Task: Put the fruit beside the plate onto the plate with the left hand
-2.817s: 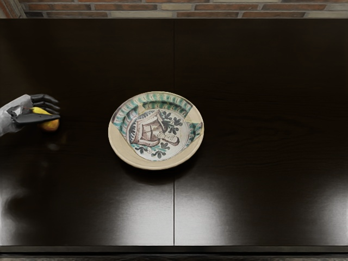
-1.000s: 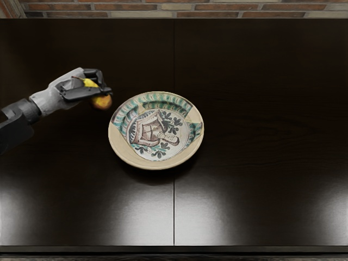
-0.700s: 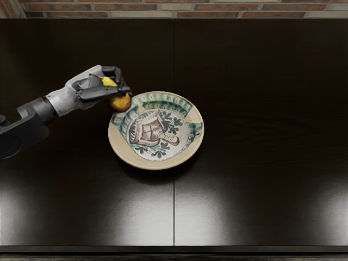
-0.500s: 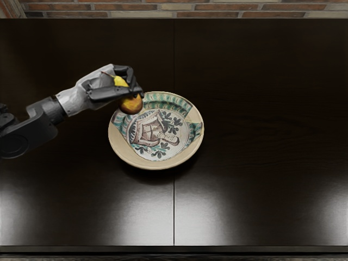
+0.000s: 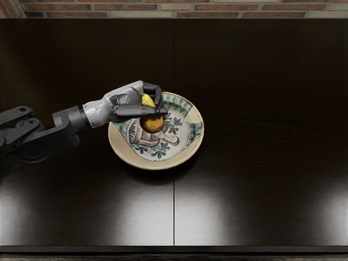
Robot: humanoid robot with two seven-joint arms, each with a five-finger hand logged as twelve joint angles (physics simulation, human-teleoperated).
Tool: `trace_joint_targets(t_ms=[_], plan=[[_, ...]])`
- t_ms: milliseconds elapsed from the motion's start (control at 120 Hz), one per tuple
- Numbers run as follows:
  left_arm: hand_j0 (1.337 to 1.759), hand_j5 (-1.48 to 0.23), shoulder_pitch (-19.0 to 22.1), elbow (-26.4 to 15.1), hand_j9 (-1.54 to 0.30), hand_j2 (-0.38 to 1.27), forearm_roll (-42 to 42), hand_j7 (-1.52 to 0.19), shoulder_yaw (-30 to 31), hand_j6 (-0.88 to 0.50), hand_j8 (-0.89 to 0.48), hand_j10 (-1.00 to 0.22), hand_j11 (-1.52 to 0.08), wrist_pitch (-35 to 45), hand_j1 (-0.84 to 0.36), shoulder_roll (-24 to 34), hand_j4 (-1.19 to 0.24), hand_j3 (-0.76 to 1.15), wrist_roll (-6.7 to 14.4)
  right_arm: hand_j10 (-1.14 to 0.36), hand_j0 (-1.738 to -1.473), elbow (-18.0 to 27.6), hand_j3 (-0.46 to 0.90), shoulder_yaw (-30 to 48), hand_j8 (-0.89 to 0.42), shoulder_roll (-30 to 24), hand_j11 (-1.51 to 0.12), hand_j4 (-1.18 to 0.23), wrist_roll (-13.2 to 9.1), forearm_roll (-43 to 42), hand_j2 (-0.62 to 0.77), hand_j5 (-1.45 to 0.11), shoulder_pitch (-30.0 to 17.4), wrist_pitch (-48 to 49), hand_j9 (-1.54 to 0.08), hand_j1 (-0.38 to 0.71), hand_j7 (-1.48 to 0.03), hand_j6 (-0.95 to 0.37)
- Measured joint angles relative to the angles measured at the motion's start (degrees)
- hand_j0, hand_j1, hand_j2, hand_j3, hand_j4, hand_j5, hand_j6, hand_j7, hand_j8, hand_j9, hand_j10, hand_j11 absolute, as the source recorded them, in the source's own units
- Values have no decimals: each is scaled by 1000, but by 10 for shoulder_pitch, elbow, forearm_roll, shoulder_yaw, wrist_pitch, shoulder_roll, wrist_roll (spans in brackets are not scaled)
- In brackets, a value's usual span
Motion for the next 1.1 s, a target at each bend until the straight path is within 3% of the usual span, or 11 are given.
trace_joint_targets(t_ms=[183,317,833,1100], plan=[[1649,-1089,-4,1,-1112,180,7,-1093,8,-834,-816,-627,-1136,-1,-586,-9,-835,0,13,-24,-1658,0,0,0,-24,0,-31,-24,0,0,-5,-31,0,0,-31,-320,-31,-24],[1653,-945,-8,6,-957,153,7,-947,10,-723,-713,-613,-970,-1,-485,-18,-724,0,22,-24,-1658,0,0,0,-24,0,-31,-24,0,0,-5,-31,0,0,-31,-320,-31,-24],[1658,-244,-17,12,-245,41,-26,-244,8,-189,-188,-179,-246,-1,128,10,-189,0,26,-24,-1658,0,0,0,-24,0,-31,-24,0,0,-5,-31,0,0,-31,-320,-31,-24],[1658,-77,-17,8,-77,14,-67,-77,16,-59,-59,-56,-77,-1,281,87,-59,0,27,-24,-1658,0,0,0,-24,0,-31,-24,0,0,-5,-31,0,0,-31,-320,-31,-24]])
